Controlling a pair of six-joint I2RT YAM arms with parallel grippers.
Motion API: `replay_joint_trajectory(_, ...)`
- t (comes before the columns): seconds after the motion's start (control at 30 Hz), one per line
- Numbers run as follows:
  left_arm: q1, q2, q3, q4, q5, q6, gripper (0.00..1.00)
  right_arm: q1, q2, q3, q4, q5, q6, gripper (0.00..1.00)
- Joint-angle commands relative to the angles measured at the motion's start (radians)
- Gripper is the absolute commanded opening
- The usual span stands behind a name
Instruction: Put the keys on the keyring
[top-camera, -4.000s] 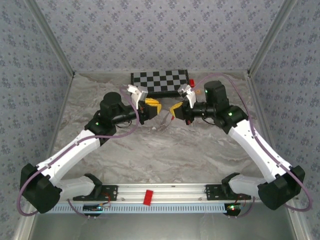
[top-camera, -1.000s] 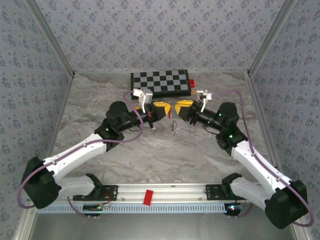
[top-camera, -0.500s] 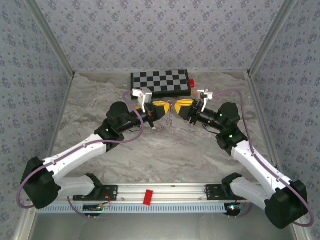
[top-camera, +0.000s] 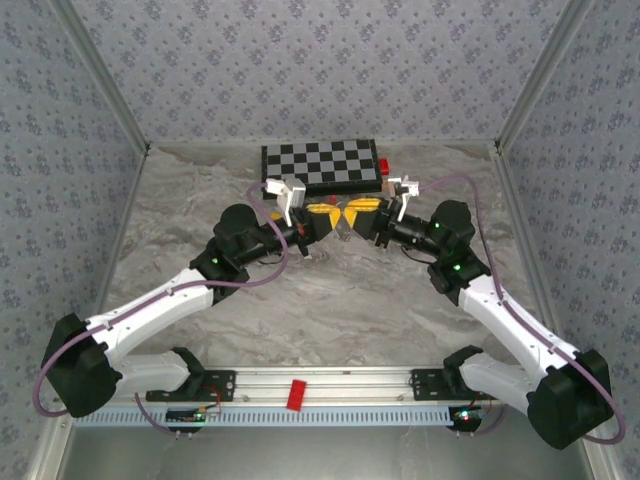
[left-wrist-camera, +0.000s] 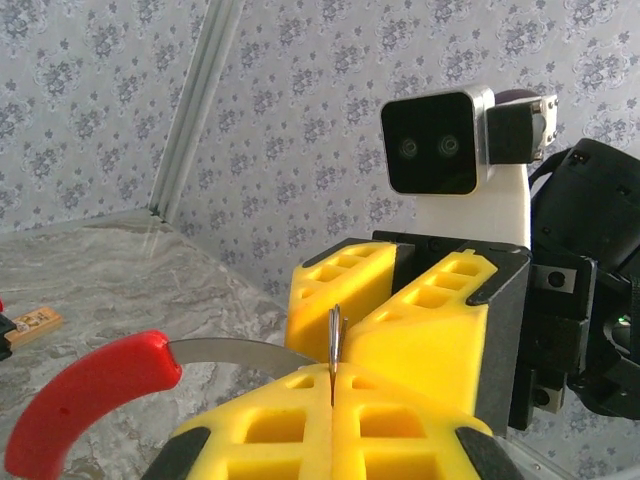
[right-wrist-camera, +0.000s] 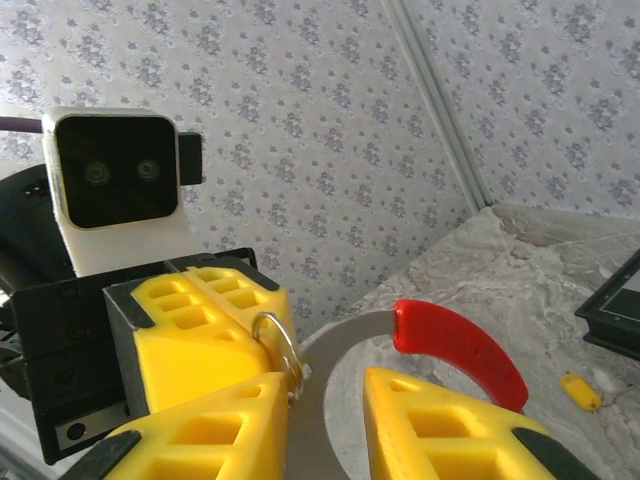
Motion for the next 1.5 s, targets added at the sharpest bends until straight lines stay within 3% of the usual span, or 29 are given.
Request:
replay_joint_trajectory(0.0,-0.007,-0.003,0.030,0.020,0.018,-0.002,0.00,0.007,0.004,0.043,0.027,-0.030,0.000,0.26)
replay_joint_trajectory(0.17,-0.006,-0.004,0.034,0.019,0.016,-0.002,0.00,0.011,0.008,0.043,0.023,-0.031,-0.006,0.22)
replay_joint_trajectory(0.37,-0.008,0.006,0.044,0.009,0.045,-0.001,0.00,0.011,0.003,0.048,0.015,-0.036,-0.016,0.00)
replay_joint_trajectory(0.57,-0.006,0.000,0.054,-0.039,0.051,0.026,0.03,0.004,-0.016,0.063,-0.070,-0.051,-0.062,0.00)
replay_joint_trajectory(0.73,0.009,-0.016,0.079,-0.124,0.073,0.073,0.18,-0.022,-0.039,0.094,-0.209,-0.074,-0.140,0.00)
replay_joint_trajectory(0.87,0.034,-0.019,0.104,-0.195,0.128,0.113,0.24,-0.035,-0.040,0.149,-0.391,-0.099,-0.258,0.00)
replay_joint_trajectory(1.2,0.082,-0.015,0.149,-0.314,0.222,0.185,0.24,-0.041,0.013,0.286,-0.693,-0.152,-0.465,0.00)
replay_joint_trajectory(1.47,0.082,-0.003,0.165,-0.365,0.269,0.223,0.24,-0.036,0.054,0.321,-0.754,-0.180,-0.505,0.00)
